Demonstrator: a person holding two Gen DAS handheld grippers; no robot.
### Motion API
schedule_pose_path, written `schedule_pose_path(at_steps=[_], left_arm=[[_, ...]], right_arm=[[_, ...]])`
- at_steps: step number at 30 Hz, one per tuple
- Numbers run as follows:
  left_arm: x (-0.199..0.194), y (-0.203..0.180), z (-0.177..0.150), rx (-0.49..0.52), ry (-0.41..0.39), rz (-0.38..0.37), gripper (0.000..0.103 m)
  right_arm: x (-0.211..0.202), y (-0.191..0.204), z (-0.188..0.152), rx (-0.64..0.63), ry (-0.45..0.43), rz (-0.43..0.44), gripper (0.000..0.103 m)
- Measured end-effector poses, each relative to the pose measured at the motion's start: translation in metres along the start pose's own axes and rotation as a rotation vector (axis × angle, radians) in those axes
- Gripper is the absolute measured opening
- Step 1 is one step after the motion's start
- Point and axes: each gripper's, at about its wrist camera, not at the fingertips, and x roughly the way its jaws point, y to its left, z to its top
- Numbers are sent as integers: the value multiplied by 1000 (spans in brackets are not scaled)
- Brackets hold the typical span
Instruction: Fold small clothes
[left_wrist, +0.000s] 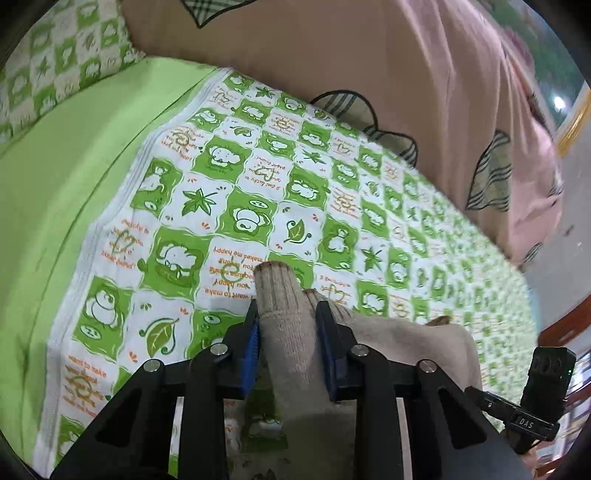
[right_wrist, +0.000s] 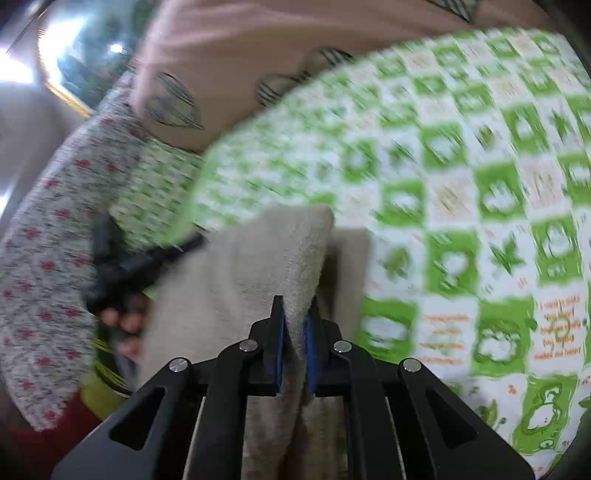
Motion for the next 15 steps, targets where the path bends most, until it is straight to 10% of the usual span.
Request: schedule_pose_path(at_steps=[7, 15], left_arm=[[-65, -9, -39, 37, -58, 16, 38], [-162, -24, -161, 84, -82, -38, 47]], right_arm=[[-19, 10, -5, 14, 3, 15, 22], [-73, 18, -58, -27, -3, 11, 44]])
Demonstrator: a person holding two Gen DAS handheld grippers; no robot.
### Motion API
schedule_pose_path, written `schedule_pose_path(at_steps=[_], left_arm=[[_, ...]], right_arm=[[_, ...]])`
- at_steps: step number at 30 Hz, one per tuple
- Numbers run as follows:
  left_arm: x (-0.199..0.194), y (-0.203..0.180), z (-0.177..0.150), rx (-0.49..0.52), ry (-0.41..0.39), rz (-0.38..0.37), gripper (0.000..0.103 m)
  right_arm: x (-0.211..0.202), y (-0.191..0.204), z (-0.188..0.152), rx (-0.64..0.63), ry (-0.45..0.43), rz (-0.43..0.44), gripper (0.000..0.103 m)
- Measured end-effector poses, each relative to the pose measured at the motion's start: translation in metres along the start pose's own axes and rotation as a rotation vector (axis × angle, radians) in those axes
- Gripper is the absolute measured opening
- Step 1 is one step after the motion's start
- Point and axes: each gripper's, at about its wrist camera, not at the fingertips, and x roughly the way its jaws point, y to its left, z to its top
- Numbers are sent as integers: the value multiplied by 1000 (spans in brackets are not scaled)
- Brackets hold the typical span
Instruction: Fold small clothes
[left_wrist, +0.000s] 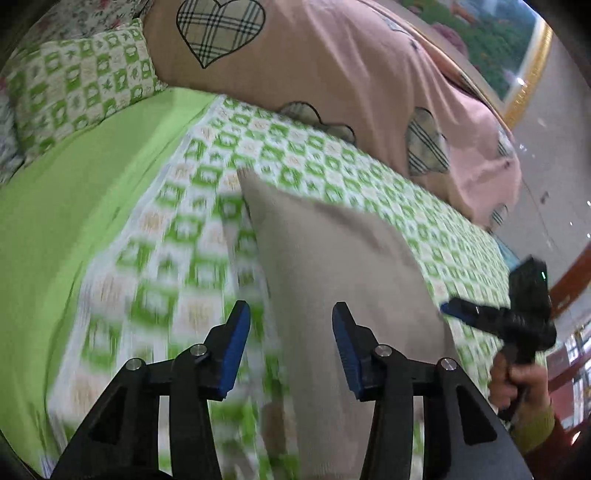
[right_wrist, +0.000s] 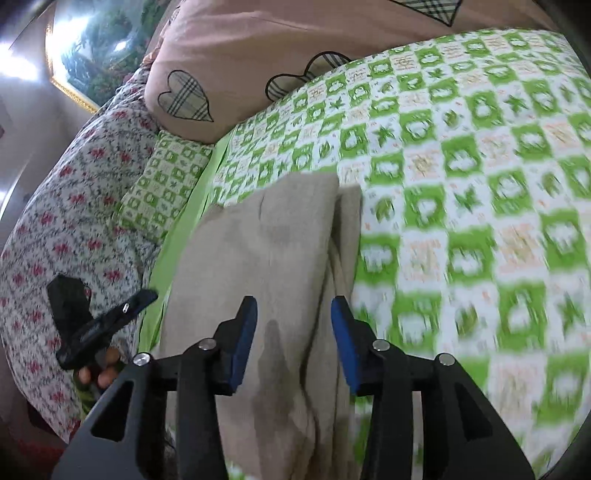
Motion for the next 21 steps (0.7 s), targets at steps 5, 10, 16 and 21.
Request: schedule_pose_path(at_steps=[5, 10, 16, 21], left_arm=[[-25, -14, -61, 13, 53, -13, 50], [-24, -30, -103, 86, 103, 7, 54], [-6, -37, -112, 109, 84, 66, 54], [1, -33, -107, 38, 54, 179, 42]], right_arm=[[-16, 1, -44, 4, 23, -21, 45], [-17, 8, -72, -22, 58, -34, 45], [-5, 16, -77, -59, 65, -65, 40], [-15, 28, -64, -55, 35, -12, 10]])
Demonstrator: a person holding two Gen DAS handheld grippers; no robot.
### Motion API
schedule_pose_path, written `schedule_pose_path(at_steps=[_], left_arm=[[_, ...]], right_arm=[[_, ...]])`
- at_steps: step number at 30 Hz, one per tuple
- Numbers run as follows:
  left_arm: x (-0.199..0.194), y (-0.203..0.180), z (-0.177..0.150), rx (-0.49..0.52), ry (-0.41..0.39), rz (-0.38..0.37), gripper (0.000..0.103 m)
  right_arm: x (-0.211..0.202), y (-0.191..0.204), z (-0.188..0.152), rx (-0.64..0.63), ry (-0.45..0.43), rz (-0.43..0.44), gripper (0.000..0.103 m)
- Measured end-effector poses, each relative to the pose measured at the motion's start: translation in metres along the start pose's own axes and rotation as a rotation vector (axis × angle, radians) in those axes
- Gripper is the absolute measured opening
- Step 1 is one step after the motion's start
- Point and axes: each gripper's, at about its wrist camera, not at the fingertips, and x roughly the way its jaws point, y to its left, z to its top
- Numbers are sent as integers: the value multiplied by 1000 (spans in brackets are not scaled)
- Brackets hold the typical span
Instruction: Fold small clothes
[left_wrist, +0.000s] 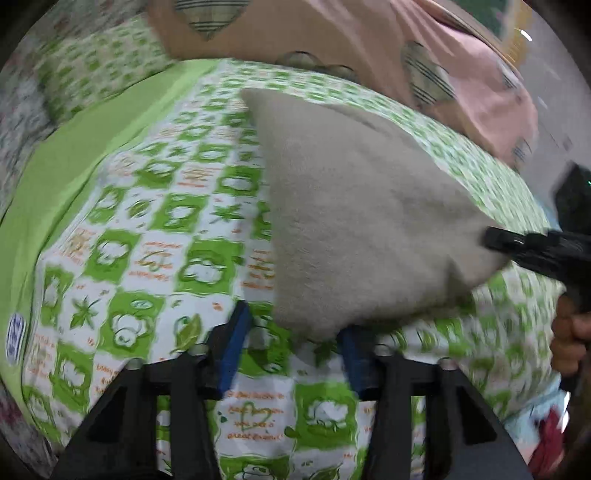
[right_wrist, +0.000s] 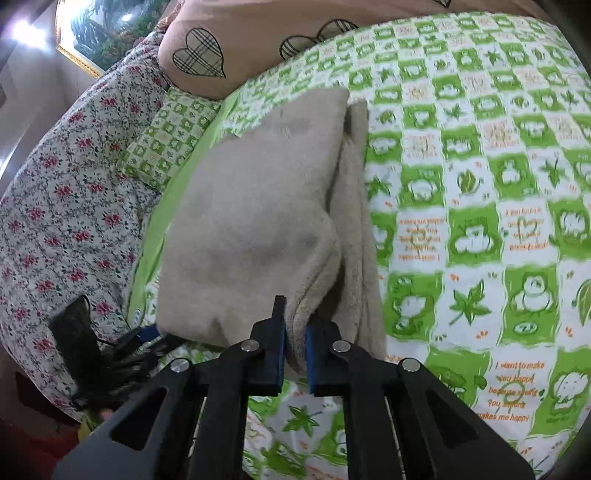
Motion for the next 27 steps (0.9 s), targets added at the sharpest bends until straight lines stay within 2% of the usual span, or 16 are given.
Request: schedule_pose_path(at_steps=[3, 7, 10, 13, 15, 18, 21, 24, 27], left_arm=[[-9, 4, -1, -74, -43, 23, 37], [-8, -12, -6, -7, -48, 116, 26], [-6, -17, -7, 1, -39, 132, 22], [-6, -11, -3, -28, -36, 117, 21], [-12, -10, 0, -36, -46, 110, 18], [-27, -19, 4, -6, -101, 131, 14], [-39, -29, 6, 43, -157, 163, 11], [-28, -24, 3, 39, -110, 171, 10], [-22, -19, -5, 29, -75, 171, 10]], right_arm=[[-23, 10, 8, -9, -61, 57, 9], [-41, 19, 16, -16, -108, 85, 7], [-45, 26, 17, -46, -130, 83, 6], [-40, 24, 15, -56, -121, 47, 6], [-35, 21, 12, -68, -110, -11, 6], [-38, 20, 9, -98, -121, -60, 6], [-42, 22, 11, -109, -143, -67, 6], [-35, 25, 10, -177, -129, -147, 6], [-21, 16, 1, -174, -90, -171, 6]])
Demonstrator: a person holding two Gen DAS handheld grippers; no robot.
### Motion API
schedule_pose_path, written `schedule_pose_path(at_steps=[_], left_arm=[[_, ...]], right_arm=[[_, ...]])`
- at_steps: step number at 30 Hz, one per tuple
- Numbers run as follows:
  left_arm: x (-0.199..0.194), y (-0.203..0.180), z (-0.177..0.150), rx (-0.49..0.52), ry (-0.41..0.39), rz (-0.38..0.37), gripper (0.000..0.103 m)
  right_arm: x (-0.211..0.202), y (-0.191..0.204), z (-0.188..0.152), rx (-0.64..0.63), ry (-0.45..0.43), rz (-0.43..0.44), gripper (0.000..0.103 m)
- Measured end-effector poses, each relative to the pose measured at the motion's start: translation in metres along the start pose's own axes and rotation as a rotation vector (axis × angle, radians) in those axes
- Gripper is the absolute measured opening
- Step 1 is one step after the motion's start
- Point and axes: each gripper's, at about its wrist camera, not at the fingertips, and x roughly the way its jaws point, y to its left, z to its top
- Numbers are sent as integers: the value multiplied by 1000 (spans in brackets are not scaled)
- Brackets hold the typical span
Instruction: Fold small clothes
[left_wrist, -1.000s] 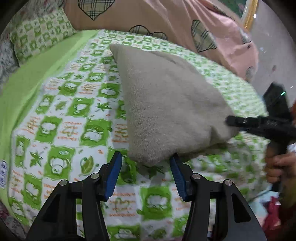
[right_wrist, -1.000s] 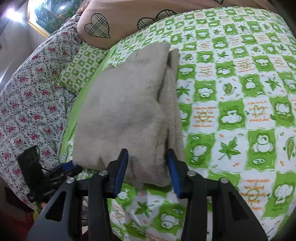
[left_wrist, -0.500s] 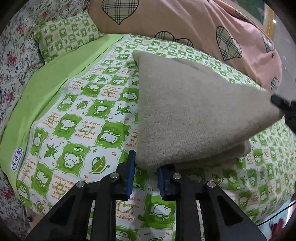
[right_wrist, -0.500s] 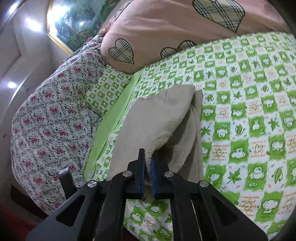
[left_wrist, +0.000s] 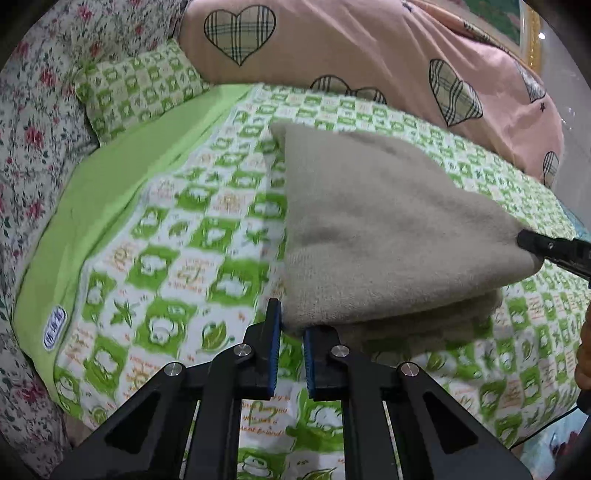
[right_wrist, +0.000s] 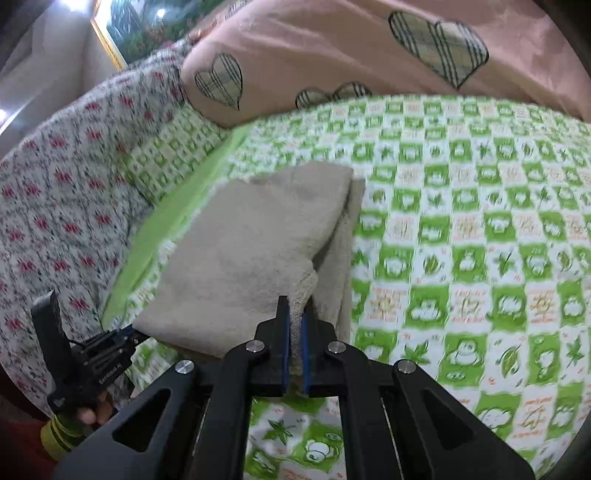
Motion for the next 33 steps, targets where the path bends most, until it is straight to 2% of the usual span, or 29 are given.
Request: schedule_pose_path(at_steps=[3, 7, 10, 14, 18, 19, 22, 25, 26, 30, 33], left_arm=[[3, -2, -5, 20, 12, -5, 9], [18, 2, -11, 2, 68, -22, 9], [25, 7, -14, -14, 85, -42, 8], [24, 6, -13, 13, 106, -73, 8], [7, 19, -11, 16, 139, -190, 9], [0, 21, -10, 22, 131, -213, 9], [-24, 27, 0, 61, 84, -274, 14], [-27, 26, 21, 61, 38, -323, 17], [-23, 24, 29, 58, 24, -330, 18], [0, 15, 53, 45, 9, -352, 19], [12, 8, 57, 41, 20, -420, 20]], right_arm=[[15, -7, -13, -15, 42, -60, 6], [34, -19, -27, 4, 98, -90, 6], [42, -22, -30, 6, 113, -100, 6], [44, -26, -27, 24, 126, -97, 6], [30, -34, -19, 80, 146, -50, 23], [26, -35, -16, 92, 139, -40, 24], [11, -45, -2, 157, 98, 7, 25], [16, -53, 27, 202, 66, 65, 27], [22, -51, 40, 200, 53, 72, 28], [61, -51, 82, 226, 50, 119, 49], [94, -51, 101, 229, 77, 110, 49]])
